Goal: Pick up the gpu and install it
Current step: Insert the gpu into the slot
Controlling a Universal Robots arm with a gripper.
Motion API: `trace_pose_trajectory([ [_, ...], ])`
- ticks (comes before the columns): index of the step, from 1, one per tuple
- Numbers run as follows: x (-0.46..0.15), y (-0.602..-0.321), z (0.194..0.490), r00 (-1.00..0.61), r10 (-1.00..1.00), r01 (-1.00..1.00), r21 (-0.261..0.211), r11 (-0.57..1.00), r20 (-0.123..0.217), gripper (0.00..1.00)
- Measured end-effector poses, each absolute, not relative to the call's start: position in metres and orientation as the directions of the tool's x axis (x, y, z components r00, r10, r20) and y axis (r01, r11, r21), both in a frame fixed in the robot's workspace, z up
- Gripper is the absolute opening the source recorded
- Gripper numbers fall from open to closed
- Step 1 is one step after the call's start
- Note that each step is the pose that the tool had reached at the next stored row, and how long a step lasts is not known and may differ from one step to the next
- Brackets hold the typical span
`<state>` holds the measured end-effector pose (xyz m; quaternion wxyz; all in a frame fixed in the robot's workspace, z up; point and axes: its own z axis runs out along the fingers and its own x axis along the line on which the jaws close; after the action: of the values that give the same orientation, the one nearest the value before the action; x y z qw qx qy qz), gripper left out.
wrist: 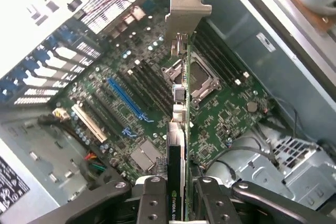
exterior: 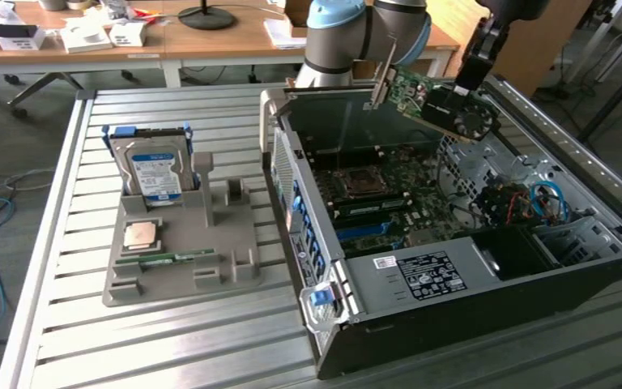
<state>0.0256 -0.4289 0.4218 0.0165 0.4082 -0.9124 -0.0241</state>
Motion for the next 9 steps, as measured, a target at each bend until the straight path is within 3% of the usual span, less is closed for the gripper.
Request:
trace_pose_trajectory([
  [9, 0.0256, -0.4289, 0.4217, -0.539, -0.842, -0.841, 0.057, 0.539, 0.010, 0.26],
])
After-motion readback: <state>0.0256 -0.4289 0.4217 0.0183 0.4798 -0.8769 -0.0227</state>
